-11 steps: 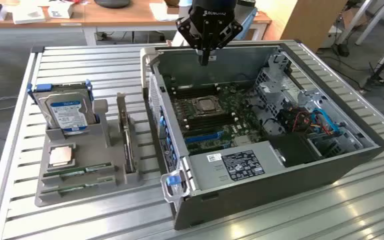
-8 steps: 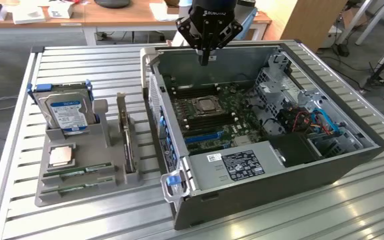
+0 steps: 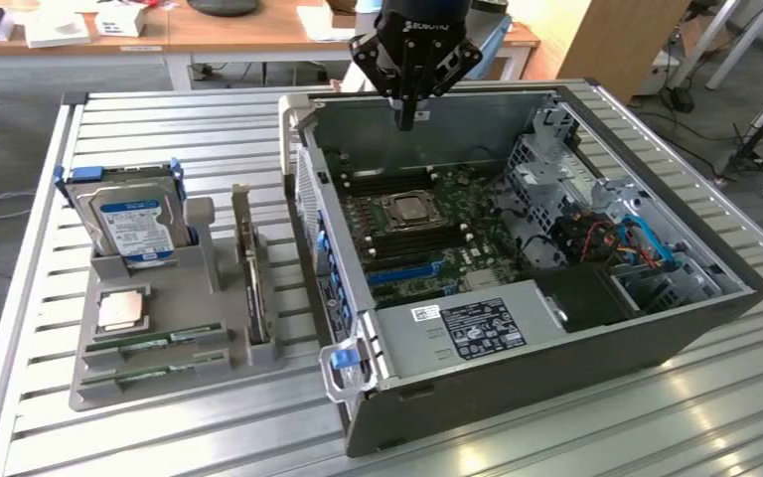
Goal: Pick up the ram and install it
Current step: 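Reach for the ram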
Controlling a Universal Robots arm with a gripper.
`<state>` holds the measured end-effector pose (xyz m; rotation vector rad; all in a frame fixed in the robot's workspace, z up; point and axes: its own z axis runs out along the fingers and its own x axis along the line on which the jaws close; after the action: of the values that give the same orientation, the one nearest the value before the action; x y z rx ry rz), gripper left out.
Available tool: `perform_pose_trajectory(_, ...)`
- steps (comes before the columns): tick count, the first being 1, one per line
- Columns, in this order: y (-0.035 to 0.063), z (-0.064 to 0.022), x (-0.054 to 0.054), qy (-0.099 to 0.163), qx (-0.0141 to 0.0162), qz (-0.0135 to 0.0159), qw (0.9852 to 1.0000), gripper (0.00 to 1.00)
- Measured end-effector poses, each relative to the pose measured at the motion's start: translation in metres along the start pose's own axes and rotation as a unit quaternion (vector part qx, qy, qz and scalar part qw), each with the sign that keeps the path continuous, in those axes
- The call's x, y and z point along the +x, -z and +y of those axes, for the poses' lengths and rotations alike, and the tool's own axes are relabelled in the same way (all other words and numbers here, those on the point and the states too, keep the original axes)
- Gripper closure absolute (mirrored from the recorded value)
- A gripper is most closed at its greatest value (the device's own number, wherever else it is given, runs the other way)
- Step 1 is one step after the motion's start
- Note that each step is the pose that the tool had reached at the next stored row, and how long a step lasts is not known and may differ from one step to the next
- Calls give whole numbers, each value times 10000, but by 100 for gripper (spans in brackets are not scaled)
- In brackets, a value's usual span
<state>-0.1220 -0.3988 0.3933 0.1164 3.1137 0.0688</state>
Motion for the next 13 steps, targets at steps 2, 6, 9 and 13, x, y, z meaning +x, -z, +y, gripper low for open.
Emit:
perform_pose_trajectory(2,1,-1,9,-2,1,0,10000,89)
perform_pose_trajectory(6,1,-4,49,-1,0,0,10000,89)
perform_pose_trajectory(9,2,-6,83,-1,0,0,10000,89)
perform_pose_trajectory(13,3,-9,124,-1,0,0,10000,89)
